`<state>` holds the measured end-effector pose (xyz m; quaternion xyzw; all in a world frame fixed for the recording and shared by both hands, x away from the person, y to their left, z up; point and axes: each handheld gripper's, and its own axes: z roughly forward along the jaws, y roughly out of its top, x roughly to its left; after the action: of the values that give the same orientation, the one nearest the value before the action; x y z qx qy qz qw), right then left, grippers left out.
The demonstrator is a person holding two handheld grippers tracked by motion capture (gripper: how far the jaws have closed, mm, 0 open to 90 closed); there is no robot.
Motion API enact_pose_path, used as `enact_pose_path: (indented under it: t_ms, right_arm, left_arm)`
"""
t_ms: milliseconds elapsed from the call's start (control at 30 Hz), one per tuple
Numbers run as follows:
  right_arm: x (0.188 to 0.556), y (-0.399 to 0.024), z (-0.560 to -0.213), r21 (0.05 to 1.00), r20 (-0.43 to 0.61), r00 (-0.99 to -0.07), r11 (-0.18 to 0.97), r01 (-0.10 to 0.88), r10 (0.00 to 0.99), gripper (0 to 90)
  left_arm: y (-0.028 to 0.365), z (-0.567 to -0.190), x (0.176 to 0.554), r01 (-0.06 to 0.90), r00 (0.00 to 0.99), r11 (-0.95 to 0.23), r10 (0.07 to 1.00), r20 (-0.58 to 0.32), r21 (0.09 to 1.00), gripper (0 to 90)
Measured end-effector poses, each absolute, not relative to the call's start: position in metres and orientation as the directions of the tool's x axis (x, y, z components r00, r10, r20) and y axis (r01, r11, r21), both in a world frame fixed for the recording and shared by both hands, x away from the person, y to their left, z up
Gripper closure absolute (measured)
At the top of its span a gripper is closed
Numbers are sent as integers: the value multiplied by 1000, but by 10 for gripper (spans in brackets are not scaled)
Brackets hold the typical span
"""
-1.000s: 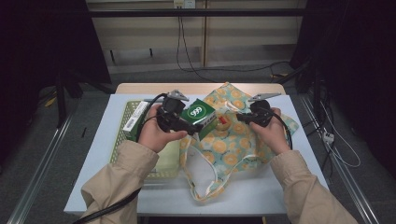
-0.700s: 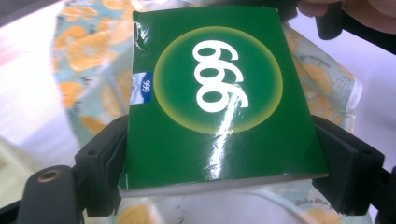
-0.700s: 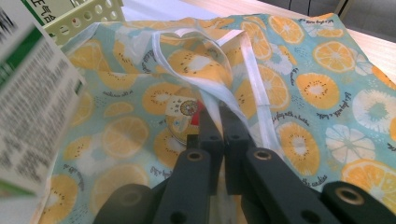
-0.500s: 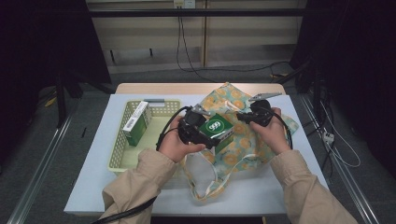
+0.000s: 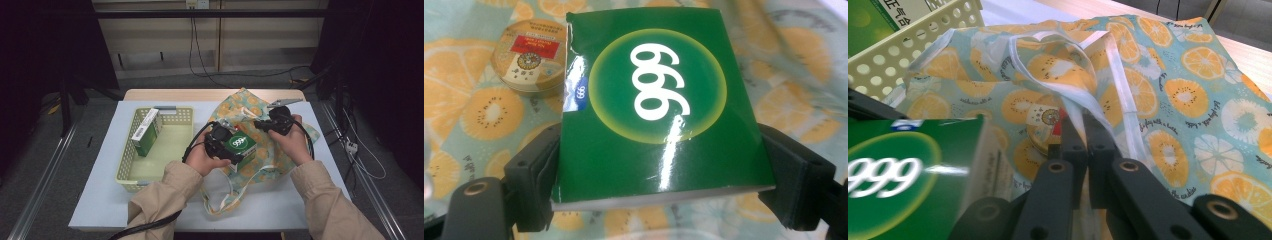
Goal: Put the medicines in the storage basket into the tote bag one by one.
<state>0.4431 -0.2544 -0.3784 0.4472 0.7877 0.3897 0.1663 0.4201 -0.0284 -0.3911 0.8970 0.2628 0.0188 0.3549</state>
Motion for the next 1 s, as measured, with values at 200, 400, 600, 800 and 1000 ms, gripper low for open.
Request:
enact_pose_path:
  t_ms: [200, 400, 600, 800, 1000]
  right_arm:
    - [443, -255, -377, 764, 88, -547, 296, 573, 832, 899]
    - [442, -255, -377, 766, 95, -551, 293, 572, 829, 899]
    - [442, -256, -377, 767, 101, -551, 287, 573, 829, 899]
    - [442, -255, -374, 768, 98, -558, 294, 569, 824, 899]
    - [442, -256, -370, 769, 96, -560, 295, 567, 823, 899]
  left_arm:
    - [-35, -404, 431, 473, 850, -604, 505, -151, 642, 162]
    - [-37, -407, 442, 471, 837, -588, 532, -124, 658, 161]
    - [-38, -409, 455, 480, 820, -576, 562, -105, 662, 161]
    - [-44, -411, 468, 472, 810, -566, 581, -79, 675, 160]
    - [-52, -412, 476, 473, 804, -560, 589, -74, 681, 159]
